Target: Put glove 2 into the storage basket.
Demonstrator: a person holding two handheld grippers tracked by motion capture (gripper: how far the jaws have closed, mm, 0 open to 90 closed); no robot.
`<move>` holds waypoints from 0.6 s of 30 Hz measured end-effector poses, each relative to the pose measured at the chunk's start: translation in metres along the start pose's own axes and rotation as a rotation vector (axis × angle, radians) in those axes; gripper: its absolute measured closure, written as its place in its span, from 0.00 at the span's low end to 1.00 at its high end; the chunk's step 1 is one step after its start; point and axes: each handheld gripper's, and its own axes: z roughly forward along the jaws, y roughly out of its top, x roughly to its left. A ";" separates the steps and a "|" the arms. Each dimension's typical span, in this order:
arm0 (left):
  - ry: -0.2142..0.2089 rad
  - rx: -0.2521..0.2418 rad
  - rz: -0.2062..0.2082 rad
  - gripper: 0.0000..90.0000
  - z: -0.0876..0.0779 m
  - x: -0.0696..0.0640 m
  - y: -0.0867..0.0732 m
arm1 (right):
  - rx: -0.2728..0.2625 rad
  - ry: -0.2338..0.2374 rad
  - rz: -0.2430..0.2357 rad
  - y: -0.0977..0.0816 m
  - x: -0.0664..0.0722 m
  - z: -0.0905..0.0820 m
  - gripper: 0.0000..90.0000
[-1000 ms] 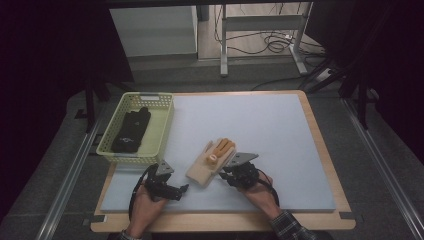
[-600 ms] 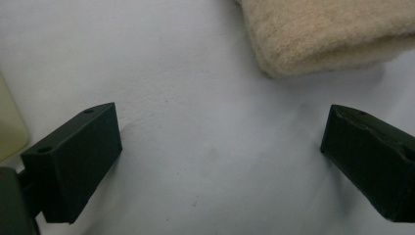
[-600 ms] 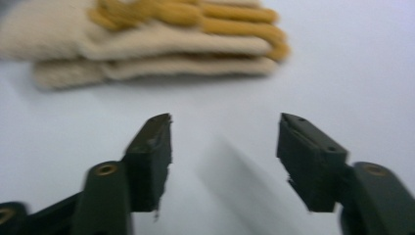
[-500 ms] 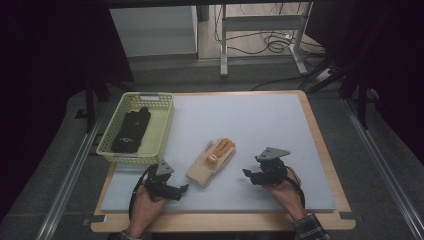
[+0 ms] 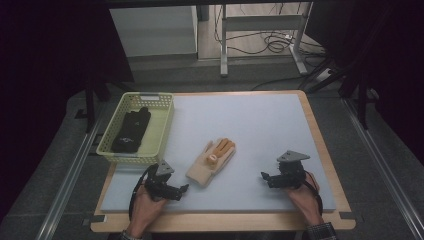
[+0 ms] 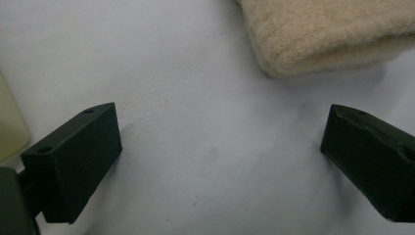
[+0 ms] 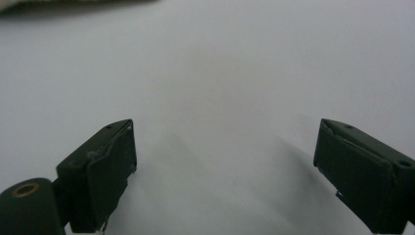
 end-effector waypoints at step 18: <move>-0.003 0.002 -0.019 0.01 0.000 0.001 0.000 | 0.030 -0.004 0.021 -0.004 -0.003 0.001 0.05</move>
